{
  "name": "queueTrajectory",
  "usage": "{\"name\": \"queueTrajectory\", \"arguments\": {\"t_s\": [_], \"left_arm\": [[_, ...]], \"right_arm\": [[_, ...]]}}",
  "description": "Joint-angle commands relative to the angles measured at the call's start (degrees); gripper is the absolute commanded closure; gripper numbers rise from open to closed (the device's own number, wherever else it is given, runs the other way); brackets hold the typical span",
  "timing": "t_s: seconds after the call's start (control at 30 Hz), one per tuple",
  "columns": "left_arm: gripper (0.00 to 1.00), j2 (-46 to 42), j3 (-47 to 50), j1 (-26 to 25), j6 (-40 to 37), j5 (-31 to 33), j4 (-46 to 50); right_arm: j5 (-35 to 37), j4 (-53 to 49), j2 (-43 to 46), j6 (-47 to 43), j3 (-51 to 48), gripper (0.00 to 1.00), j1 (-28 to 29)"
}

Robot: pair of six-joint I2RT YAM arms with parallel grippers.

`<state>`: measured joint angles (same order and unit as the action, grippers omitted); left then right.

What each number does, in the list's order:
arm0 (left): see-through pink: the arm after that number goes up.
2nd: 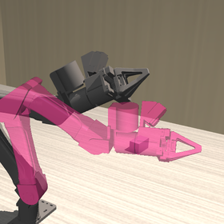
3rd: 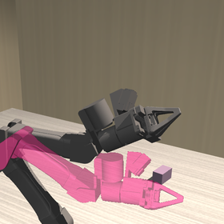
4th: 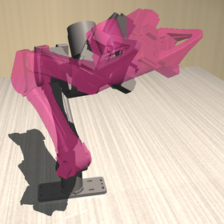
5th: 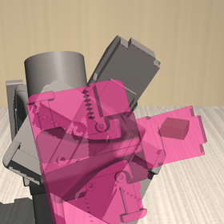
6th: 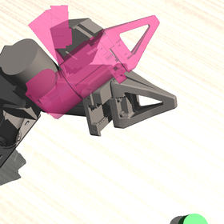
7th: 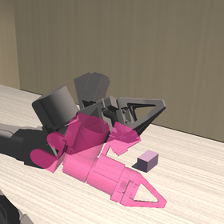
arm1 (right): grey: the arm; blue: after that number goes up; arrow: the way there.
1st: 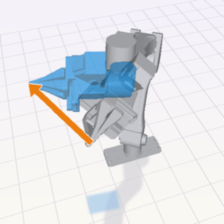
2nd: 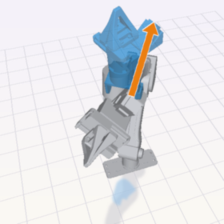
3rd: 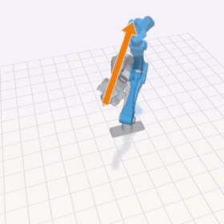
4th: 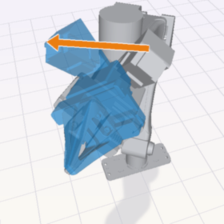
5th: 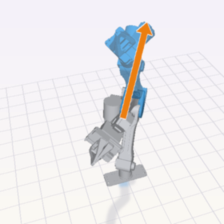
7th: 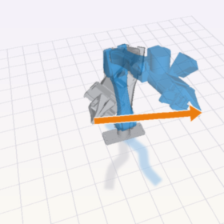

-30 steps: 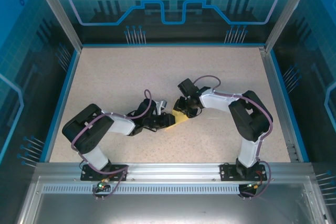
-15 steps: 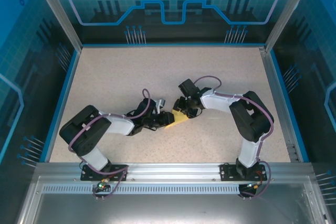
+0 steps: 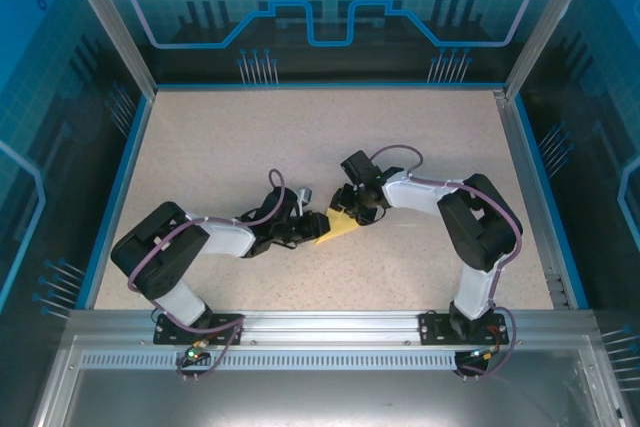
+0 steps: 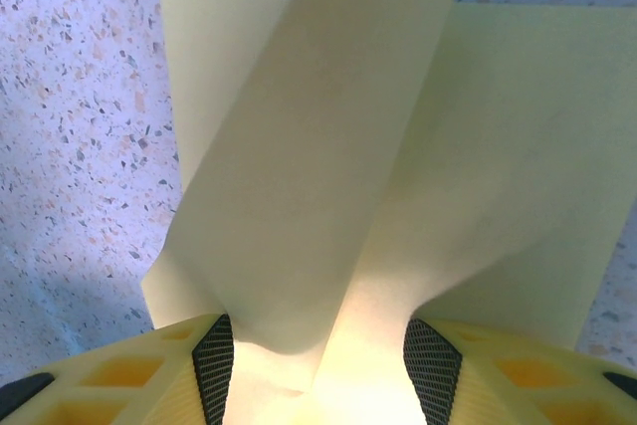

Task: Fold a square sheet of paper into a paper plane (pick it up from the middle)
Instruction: Fourth fold the wing at the center of the table.

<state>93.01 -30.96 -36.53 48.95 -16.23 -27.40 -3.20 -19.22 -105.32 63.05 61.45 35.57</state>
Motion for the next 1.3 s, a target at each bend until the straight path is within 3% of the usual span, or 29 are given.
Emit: {"name": "queueTrajectory", "arguments": {"t_s": [0.0,0.9,1.27], "left_arm": [[0.69,-1.1,-2.04,0.33,-2.06,1.72,2.77],[0.72,0.55,-4.82,0.33,-5.57,4.59,7.36],[0.8,1.9,-5.42,0.33,-5.35,5.09,9.6]], "right_arm": [[1.78,-7.52,-3.24,1.44,-3.81,0.45,-0.86],[1.43,-7.27,-2.79,2.34,-4.23,0.46,-0.86],[1.27,-8.63,-4.32,3.31,-3.37,0.52,-0.94]]}}
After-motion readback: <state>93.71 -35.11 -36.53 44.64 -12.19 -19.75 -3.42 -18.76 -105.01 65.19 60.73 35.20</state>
